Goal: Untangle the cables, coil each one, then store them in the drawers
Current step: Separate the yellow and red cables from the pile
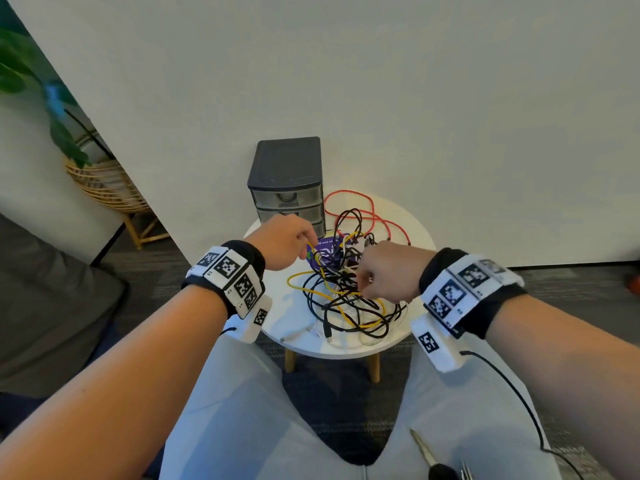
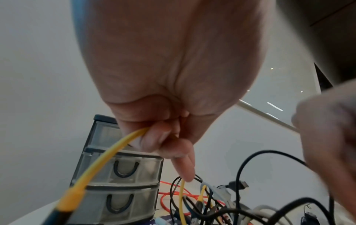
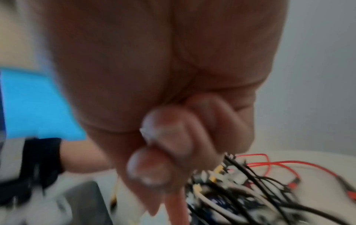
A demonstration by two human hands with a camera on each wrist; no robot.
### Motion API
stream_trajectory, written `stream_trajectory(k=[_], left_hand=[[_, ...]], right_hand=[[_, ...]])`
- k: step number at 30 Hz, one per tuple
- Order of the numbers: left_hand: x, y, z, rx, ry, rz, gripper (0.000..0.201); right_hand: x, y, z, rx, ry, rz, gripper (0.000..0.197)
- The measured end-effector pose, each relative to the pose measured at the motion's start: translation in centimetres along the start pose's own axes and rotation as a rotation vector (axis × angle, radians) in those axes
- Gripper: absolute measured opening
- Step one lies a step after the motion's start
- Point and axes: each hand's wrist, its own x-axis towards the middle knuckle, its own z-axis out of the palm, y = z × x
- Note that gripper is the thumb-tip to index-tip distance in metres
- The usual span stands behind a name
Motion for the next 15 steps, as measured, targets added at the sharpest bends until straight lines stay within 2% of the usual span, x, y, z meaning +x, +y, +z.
stream_trajectory(k=[3,8,11,13,15], left_hand=[[-0.1,0.1,0.2,0.035,0.016,0.027,0.033],[-0.4,0.7,0.9,0.098,0.091,0.121,0.034],[-0.7,1.0,0.7,0.244,0.137,0.15,0.032],[-0.9,1.3,0.5,0.413,0.241,0.191,0.028],[-1.0,1.6,0.3,0.496,0.34,0.239,0.029]], right_hand=[[1.6,0.4,1.8,-0.116,0.067,0.056,0.023],[2.9,0.5,3.2,-0.03,0.124,-0.015,0.017],[2.7,1.3,3.0,0.139,0.159,-0.015,0.035],[2.3,1.5,2.7,0.213,0.172,-0.002,0.047],[2.1,1.4,2.9,0.184,0.172,0.0,0.047]])
